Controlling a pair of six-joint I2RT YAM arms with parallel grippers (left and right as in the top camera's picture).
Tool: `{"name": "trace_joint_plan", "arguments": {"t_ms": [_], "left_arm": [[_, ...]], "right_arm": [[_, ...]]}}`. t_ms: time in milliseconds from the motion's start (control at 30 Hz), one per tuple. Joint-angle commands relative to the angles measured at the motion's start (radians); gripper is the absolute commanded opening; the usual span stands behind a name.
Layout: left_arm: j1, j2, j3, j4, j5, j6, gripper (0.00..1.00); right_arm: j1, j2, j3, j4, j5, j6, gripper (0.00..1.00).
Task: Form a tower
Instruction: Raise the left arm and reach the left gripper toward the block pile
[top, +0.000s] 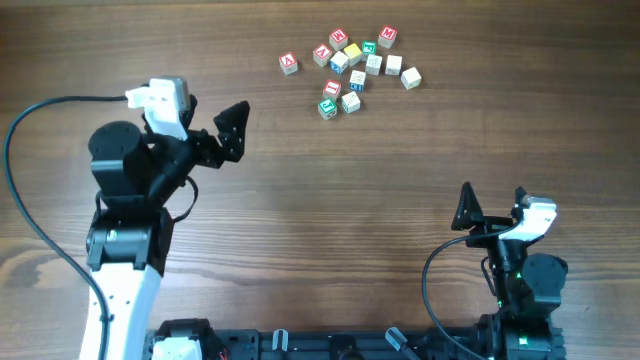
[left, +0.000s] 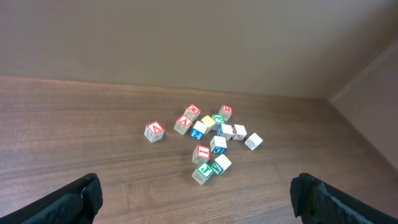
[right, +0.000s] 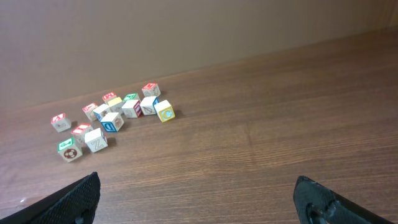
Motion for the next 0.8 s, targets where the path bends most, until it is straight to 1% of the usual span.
{"name": "trace_joint_plan", "arguments": {"t_ms": [0, 100, 133, 200, 267, 400, 500, 667, 767], "left_arm": [[-0.002, 0.023, 0.025, 0.008, 0.011, 0.004, 1.00], [-0.002, 0.026, 0.025, 0.020, 0.000, 0.080, 1.00], [-0.002, 0.026, 0.026, 0.020, -0.005, 0.088, 1.00], [-0.002, 0.034, 0.028, 0.020, -0.037, 0.090, 1.00], [-0.002, 0.047, 0.039, 0.019, -0.036, 0.089, 1.00], [-0.017, 0.084, 0.106, -0.016, -0.036, 0.090, 1.00], [-0.035, 0.109, 0.151, -0.023, -0.037, 0.115, 1.00], [-0.076, 0.170, 0.234, -0.066, -0.037, 0.116, 1.00], [-0.119, 0.220, 0.283, -0.107, -0.048, 0.138, 1.00]], "right_arm": [[0.003, -0.003, 0.002, 0.005, 0.006, -0.014, 1.00], [0.003, -0.003, 0.002, 0.005, 0.006, -0.014, 1.00], [0.003, -0.003, 0.002, 0.005, 0.006, -0.014, 1.00], [0.003, -0.003, 0.002, 0.005, 0.006, -0.014, 1.00], [0.003, -0.003, 0.002, 0.005, 0.006, -0.014, 1.00], [0.003, -0.003, 0.002, 0.005, 0.006, -0.015, 1.00], [0.003, -0.003, 0.002, 0.005, 0.006, -0.014, 1.00], [0.003, -0.003, 0.002, 0.005, 0.006, -0.014, 1.00], [0.003, -0.003, 0.002, 0.005, 0.006, -0.014, 1.00]]}}
